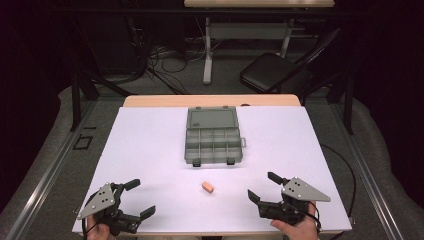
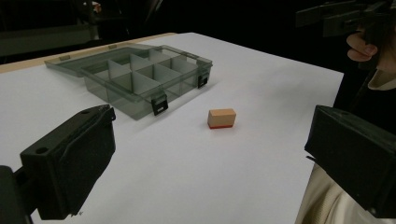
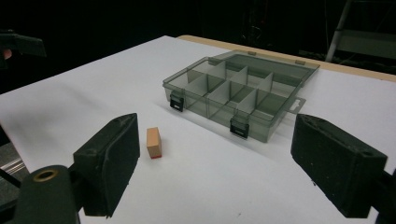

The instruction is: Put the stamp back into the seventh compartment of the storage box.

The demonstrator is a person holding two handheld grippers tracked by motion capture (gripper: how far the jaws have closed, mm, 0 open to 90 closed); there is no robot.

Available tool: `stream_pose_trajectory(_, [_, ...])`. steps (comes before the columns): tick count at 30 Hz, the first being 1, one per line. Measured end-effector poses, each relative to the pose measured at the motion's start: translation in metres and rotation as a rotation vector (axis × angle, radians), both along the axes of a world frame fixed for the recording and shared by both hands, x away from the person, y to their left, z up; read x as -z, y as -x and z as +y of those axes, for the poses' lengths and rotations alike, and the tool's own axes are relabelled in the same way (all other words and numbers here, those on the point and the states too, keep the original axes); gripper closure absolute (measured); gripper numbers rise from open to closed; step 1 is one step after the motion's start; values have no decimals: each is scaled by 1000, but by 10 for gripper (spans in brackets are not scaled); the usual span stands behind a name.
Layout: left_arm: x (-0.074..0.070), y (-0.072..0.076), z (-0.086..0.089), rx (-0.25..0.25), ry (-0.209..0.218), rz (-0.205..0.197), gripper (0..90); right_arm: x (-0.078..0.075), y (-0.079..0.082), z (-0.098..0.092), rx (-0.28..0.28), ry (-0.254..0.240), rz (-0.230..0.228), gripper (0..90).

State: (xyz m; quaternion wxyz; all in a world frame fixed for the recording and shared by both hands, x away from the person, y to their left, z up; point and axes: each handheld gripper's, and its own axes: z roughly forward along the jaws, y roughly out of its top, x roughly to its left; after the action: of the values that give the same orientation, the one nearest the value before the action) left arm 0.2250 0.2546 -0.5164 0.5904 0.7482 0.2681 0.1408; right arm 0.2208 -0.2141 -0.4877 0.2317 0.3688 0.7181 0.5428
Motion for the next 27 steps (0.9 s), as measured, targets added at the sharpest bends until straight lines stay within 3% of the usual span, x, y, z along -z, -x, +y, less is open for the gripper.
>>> stream_pose_trajectory(8, [-1,1,1,-14,-22,0,14,-1,-7,16,-33,30,15,157])
stream_pose_trajectory(16, [0,0,4,-12,-15,7,15,-7,-15,29,-58,37,20,162])
stream_pose_trajectory(27, [1,0,4,-38,-8,3,15,-13,-24,44,-113,83,31,189])
